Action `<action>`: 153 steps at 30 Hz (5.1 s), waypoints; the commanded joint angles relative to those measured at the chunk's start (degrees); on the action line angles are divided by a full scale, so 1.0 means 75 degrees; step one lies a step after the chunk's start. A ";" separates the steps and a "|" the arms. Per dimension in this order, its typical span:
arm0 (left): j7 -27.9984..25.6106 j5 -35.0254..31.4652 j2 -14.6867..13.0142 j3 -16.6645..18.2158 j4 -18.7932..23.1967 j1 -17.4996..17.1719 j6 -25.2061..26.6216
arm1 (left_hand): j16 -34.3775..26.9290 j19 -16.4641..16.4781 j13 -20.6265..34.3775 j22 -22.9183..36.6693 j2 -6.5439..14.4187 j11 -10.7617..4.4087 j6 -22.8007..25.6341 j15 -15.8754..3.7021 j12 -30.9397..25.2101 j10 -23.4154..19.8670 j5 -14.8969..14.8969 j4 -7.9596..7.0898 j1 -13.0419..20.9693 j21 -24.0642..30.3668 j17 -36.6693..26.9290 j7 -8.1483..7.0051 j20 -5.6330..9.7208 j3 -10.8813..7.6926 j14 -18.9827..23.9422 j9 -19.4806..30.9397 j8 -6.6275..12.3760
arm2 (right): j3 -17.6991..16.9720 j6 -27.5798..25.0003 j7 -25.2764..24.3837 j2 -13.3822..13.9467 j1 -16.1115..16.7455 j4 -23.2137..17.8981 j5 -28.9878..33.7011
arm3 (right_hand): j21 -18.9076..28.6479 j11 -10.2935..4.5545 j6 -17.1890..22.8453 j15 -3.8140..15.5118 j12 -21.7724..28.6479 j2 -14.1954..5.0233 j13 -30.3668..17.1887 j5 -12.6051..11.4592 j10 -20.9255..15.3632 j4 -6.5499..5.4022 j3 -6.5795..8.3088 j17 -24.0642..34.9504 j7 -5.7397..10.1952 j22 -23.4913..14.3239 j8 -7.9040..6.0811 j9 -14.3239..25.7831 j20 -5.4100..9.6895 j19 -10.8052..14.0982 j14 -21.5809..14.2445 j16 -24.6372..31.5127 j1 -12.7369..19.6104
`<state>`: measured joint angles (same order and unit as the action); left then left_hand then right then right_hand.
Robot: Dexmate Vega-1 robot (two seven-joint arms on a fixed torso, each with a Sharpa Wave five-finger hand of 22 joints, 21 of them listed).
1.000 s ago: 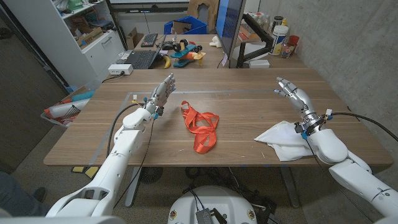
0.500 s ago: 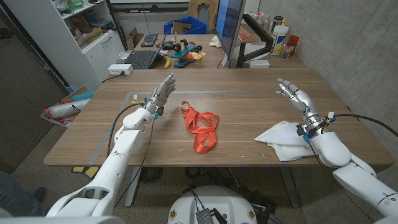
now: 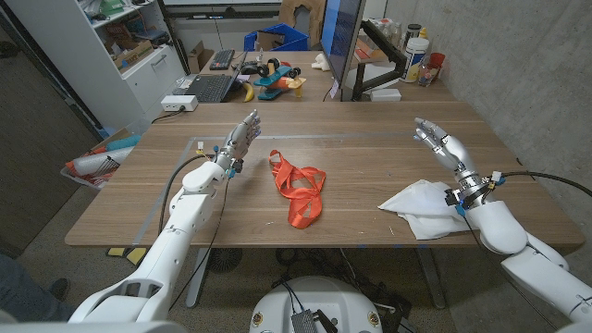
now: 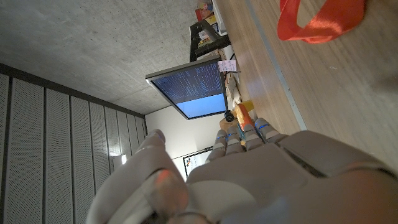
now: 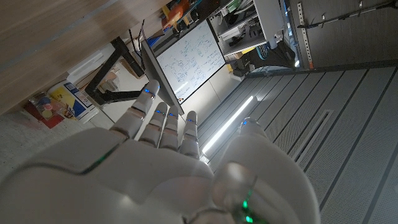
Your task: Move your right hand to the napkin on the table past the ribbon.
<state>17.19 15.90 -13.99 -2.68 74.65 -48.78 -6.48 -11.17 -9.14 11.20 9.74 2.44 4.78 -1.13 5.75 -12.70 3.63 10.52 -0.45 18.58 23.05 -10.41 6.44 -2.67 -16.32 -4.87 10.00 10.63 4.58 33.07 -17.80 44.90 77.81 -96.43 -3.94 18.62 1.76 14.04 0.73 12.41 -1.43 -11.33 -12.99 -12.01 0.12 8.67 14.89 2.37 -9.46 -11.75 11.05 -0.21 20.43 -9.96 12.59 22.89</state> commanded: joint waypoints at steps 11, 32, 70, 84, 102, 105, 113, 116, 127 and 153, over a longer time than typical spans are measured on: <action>-0.0101 0.0055 -0.0085 -0.0014 0.0296 -0.0200 0.0075 | 0.0015 -0.0011 0.0023 0.0018 0.0104 -0.0045 0.0030 0.0024 0.0019 -0.0010 -0.0003 0.0051 0.0029 -0.0072 -0.0019 -0.0015 -0.0032 -0.0028 -0.0043 0.0037 0.0020 | -0.0672 -0.0262 -0.0312 0.0039 0.0792 -0.0553 0.0931 | -0.0111 -0.0066 0.0128 0.0063 0.0058 0.0136 -0.0026 -0.0109 -0.0126 0.0078 0.0007 -0.0030 0.0031 -0.0022 -0.0072 0.0037 0.0023 0.0099 -0.0123 0.0065 0.0070; 0.0059 0.0100 0.0005 -0.0037 -0.0062 -0.0001 -0.0071 | 0.0026 -0.0004 0.0023 0.0020 0.0121 -0.0045 0.0044 0.0030 0.0031 0.0003 -0.0005 0.0077 0.0018 -0.0148 -0.0019 -0.0002 -0.0020 -0.0029 -0.0072 0.0037 0.0022 | -0.1225 -0.0867 -0.0693 -0.0086 0.1402 -0.1129 0.2226 | -0.0210 -0.0146 0.0284 0.0120 0.0068 0.0131 -0.0030 -0.0218 -0.0271 0.0146 0.0027 -0.0079 0.0120 -0.0025 -0.0106 0.0041 0.0044 0.0163 -0.0194 0.0065 0.0137; 0.0186 0.0076 0.0002 -0.0019 -0.0189 0.0093 -0.0101 | 0.0023 0.0013 0.0023 0.0024 0.0151 -0.0052 0.0054 0.0022 0.0041 0.0007 -0.0008 0.0125 -0.0007 -0.0287 -0.0018 -0.0019 -0.0029 -0.0028 -0.0076 0.0036 0.0021 | -0.1422 -0.2169 -0.1950 -0.0145 0.2172 -0.1838 0.4790 | -0.0386 -0.0272 0.0601 0.0248 0.0082 0.0160 -0.0038 -0.0395 -0.0520 0.0184 -0.0007 -0.0132 0.0254 -0.0029 -0.0168 0.0043 0.0066 0.0251 -0.0360 0.0093 0.0100; 0.0259 0.0073 -0.0028 0.0017 -0.0244 0.0121 -0.0127 | 0.0020 0.0036 0.0023 0.0025 0.0159 -0.0038 0.0071 0.0025 0.0040 -0.0004 -0.0009 0.0140 -0.0016 -0.0327 -0.0018 -0.0006 0.0005 -0.0027 -0.0068 0.0037 0.0025 | -0.1302 -0.2847 -0.1979 0.0032 0.2322 -0.2096 0.5103 | -0.0577 -0.0359 0.0884 0.0285 0.0113 0.0115 -0.0042 -0.0494 -0.0730 0.0143 -0.0032 -0.0147 0.0344 -0.0033 -0.0232 0.0046 -0.0044 0.0064 -0.0567 0.0157 -0.0002; 0.0297 0.0060 -0.0075 0.0041 -0.0217 0.0132 -0.0125 | 0.0023 0.0013 0.0024 0.0027 0.0175 -0.0042 0.0101 0.0015 0.0043 -0.0002 -0.0010 0.0161 -0.0028 -0.0403 -0.0017 -0.0016 -0.0050 -0.0027 -0.0076 0.0037 0.0032 | -0.0969 -0.3669 -0.2013 0.0401 0.2371 -0.2296 0.5524 | -0.0737 -0.0414 0.1298 0.0367 0.0150 0.0057 -0.0047 -0.0597 -0.0991 0.0133 -0.0033 -0.0188 0.0438 -0.0038 -0.0327 0.0049 -0.0090 -0.0025 -0.0777 0.0196 -0.0052; 0.0307 0.0064 -0.0087 0.0043 -0.0207 0.0122 -0.0109 | 0.0024 0.0010 0.0024 0.0028 0.0177 -0.0044 0.0102 0.0023 0.0043 -0.0003 -0.0010 0.0165 -0.0031 -0.0416 -0.0017 -0.0018 -0.0080 -0.0027 -0.0077 0.0037 0.0031 | -0.0921 -0.3791 -0.2000 0.0453 0.2386 -0.2320 0.5532 | -0.0756 -0.0411 0.1327 0.0310 0.0151 0.0056 -0.0047 -0.0609 -0.1020 0.0126 -0.0042 -0.0193 0.0450 -0.0039 -0.0327 0.0049 -0.0095 -0.0028 -0.0806 0.0201 -0.0074; 0.0326 0.0072 -0.0097 0.0050 -0.0235 0.0119 -0.0109 | 0.0027 0.0019 0.0024 0.0030 0.0185 -0.0045 0.0119 0.0015 0.0042 -0.0010 -0.0011 0.0176 -0.0038 -0.0447 -0.0017 -0.0016 -0.0096 -0.0027 -0.0086 0.0037 0.0035 | -0.0804 -0.4192 -0.2005 0.0585 0.2442 -0.2387 0.5649 | -0.0787 -0.0435 0.1399 0.0307 0.0155 0.0082 -0.0050 -0.0627 -0.1084 0.0069 -0.0103 -0.0192 0.0472 -0.0040 -0.0329 0.0052 -0.0114 -0.0018 -0.0885 0.0226 -0.0203; 0.0344 0.0071 -0.0104 0.0046 -0.0241 0.0124 -0.0110 | 0.0029 0.0011 0.0024 0.0031 0.0187 -0.0053 0.0127 0.0011 0.0044 -0.0006 -0.0011 0.0180 -0.0041 -0.0463 -0.0017 -0.0018 -0.0113 -0.0027 -0.0090 0.0037 0.0036 | -0.0739 -0.4321 -0.2037 0.0638 0.2433 -0.2382 0.5703 | -0.0793 -0.0430 0.1404 0.0307 0.0152 0.0083 -0.0050 -0.0631 -0.1087 0.0061 -0.0110 -0.0192 0.0474 -0.0040 -0.0327 0.0052 -0.0116 -0.0021 -0.0886 0.0225 -0.0221; 0.0380 0.0059 -0.0120 0.0043 -0.0272 0.0142 -0.0117 | 0.0030 0.0003 0.0024 0.0032 0.0194 -0.0052 0.0136 0.0001 0.0047 -0.0002 -0.0011 0.0191 -0.0048 -0.0501 -0.0017 -0.0011 -0.0119 -0.0027 -0.0096 0.0038 0.0036 | -0.0380 -0.4791 -0.2194 0.0821 0.2309 -0.2276 0.5866 | -0.0820 -0.0412 0.1417 0.0302 0.0132 0.0092 -0.0053 -0.0656 -0.1084 0.0024 -0.0148 -0.0194 0.0498 -0.0041 -0.0309 0.0053 -0.0144 -0.0014 -0.0848 0.0202 -0.0306; 0.0316 0.0127 -0.0194 0.0078 0.0065 -0.0106 -0.0037 | 0.0038 -0.0004 0.0024 0.0036 0.0205 -0.0075 0.0159 0.0004 0.0046 -0.0011 -0.0013 0.0216 -0.0066 -0.0582 -0.0016 -0.0014 -0.0136 -0.0024 -0.0123 0.0038 0.0036 | 0.0265 -0.5438 -0.2457 0.1362 0.2144 -0.2157 0.5558 | -0.0866 -0.0419 0.1439 0.0295 0.0101 0.0074 -0.0059 -0.0729 -0.1108 -0.0018 -0.0185 -0.0210 0.0490 -0.0043 -0.0266 0.0054 -0.0100 0.0029 -0.0848 0.0175 -0.0408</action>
<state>19.85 16.33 -15.15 -2.36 73.87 -48.54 -7.24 -11.17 -9.04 11.21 9.72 3.49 4.48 -0.40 5.70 -12.51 3.33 10.52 0.95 18.12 18.83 -10.42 6.33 -3.41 -16.51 -5.51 10.00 10.63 4.92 -5.85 -35.85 53.35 94.23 -112.50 38.90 12.28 -1.11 24.27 2.46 13.31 -0.84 -11.59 -17.88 -19.77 0.22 7.51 13.32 6.04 -9.47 -13.80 11.34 -1.02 20.63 -15.98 13.97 20.15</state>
